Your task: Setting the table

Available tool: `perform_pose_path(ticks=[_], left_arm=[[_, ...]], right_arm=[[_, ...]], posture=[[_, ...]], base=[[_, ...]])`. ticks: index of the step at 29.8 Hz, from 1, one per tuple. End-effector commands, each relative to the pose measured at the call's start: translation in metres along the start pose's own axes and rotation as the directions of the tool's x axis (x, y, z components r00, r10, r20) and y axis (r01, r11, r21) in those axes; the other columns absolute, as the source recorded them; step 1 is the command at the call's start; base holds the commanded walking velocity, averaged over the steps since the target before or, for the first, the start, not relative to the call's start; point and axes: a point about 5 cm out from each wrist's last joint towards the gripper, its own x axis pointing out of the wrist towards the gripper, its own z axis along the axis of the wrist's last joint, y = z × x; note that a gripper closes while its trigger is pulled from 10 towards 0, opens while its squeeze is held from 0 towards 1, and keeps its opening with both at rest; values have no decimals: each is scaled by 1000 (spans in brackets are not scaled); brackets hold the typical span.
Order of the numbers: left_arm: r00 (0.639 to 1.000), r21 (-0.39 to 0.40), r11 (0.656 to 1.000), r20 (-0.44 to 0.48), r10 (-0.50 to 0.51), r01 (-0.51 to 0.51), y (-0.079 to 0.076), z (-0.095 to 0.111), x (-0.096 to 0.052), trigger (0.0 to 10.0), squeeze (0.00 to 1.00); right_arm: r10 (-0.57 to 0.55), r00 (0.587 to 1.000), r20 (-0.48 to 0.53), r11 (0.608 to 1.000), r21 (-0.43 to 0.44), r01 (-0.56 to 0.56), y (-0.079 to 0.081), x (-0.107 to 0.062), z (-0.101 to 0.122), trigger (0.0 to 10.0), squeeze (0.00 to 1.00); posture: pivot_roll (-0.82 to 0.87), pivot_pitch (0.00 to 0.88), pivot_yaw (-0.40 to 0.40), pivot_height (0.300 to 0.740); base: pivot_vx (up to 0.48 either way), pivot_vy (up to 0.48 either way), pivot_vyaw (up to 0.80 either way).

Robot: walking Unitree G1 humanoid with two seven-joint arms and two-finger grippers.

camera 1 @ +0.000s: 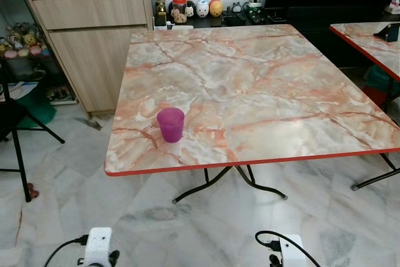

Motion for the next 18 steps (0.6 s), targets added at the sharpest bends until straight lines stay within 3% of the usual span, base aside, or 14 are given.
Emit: perform_pose_path(ticks=[1, 15, 18], left_arm=[[1000, 21, 1000, -12, 16, -16, 3, 0, 0, 10000, 0], [1000, 19, 1000, -1, 17, -17, 3, 2, 0, 10000, 0], [1000, 36, 999, 3, 15, -15, 4, 3, 0, 10000, 0]], right_arm=[[-5, 1000, -1, 1000, 6, 5, -2, 0, -1, 10000, 0], [1, 1000, 3, 999, -33, -1, -3, 0, -1, 10000, 0], [5, 1000, 12, 1000, -21, -5, -2, 0, 0, 10000, 0]], posture=[[0, 0, -4, 740], [3, 0, -6, 740], [3, 0, -6, 740]], base=[[0, 0, 0], [0, 0, 0], [0, -92, 496]])
